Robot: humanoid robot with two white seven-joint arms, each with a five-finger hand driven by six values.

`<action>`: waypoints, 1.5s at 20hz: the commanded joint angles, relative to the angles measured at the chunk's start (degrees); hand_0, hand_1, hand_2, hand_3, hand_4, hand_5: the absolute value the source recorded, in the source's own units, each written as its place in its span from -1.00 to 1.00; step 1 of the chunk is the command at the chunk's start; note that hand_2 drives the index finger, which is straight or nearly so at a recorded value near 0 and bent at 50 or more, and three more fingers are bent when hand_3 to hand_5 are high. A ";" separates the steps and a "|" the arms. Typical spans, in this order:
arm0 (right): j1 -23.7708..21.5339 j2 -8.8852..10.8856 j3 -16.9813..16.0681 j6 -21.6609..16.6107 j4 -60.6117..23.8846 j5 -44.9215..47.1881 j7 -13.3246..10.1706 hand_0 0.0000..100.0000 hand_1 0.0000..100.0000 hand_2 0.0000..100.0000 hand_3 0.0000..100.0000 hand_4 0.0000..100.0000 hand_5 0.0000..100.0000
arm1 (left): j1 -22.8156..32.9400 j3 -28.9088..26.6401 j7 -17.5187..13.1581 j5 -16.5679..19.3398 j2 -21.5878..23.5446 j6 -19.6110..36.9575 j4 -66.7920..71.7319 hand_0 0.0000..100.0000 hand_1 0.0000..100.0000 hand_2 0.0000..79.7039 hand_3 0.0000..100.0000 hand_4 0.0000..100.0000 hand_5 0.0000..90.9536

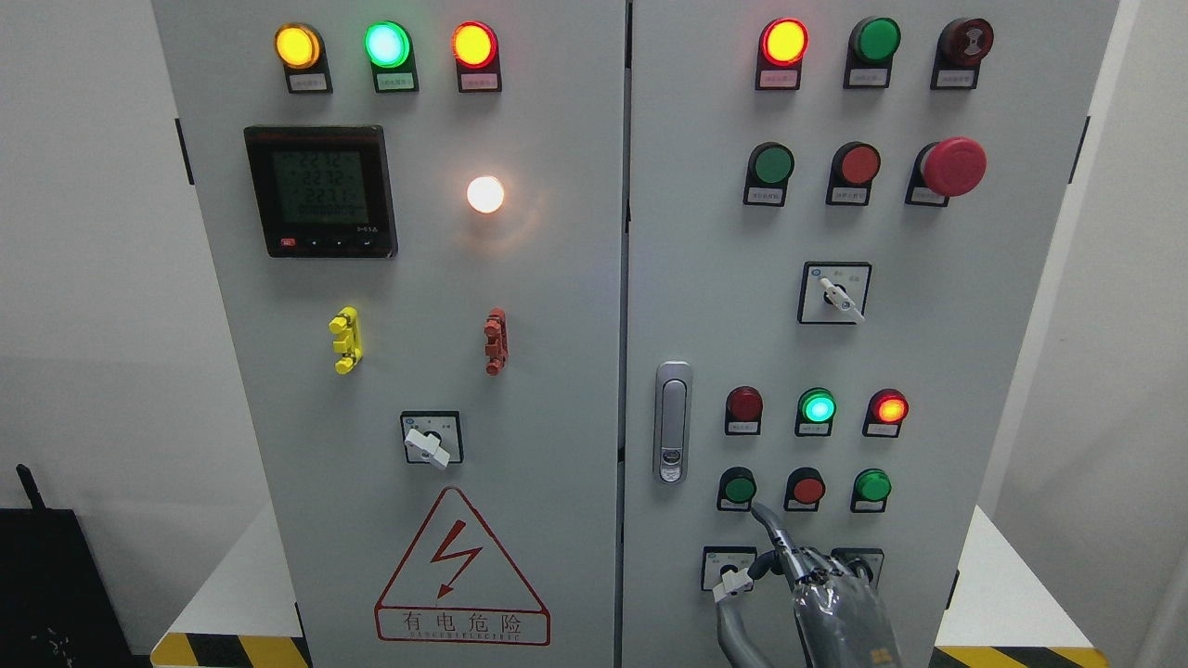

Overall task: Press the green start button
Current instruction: 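Press the green push button with the right hand's fingertip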

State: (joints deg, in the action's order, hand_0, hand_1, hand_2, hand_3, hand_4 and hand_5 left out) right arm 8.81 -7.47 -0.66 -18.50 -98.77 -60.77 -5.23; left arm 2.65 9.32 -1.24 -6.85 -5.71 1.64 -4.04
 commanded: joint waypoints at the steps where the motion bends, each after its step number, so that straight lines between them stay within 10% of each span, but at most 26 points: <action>1: 1.56 -0.09 -1.10 0.30 2.44 -0.14 0.05 0.08 -0.31 -1.00 0.10 0.12 -0.15 | -0.02 0.00 0.00 0.00 0.00 0.03 0.00 -0.76 0.11 -1.00 -1.00 -1.00 -1.00; 30: 4.29 -0.18 -0.93 1.36 6.23 0.12 0.14 0.10 -0.30 -1.00 0.11 0.12 -0.15 | -0.02 0.00 0.00 0.00 0.00 0.03 0.00 -0.76 0.11 -1.00 -1.00 -1.00 -1.00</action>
State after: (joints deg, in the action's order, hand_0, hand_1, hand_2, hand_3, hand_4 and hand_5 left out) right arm 13.06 -7.62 -0.04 -17.25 -93.30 -60.83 -5.02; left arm 2.65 9.32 -1.23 -6.86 -5.71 1.64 -4.04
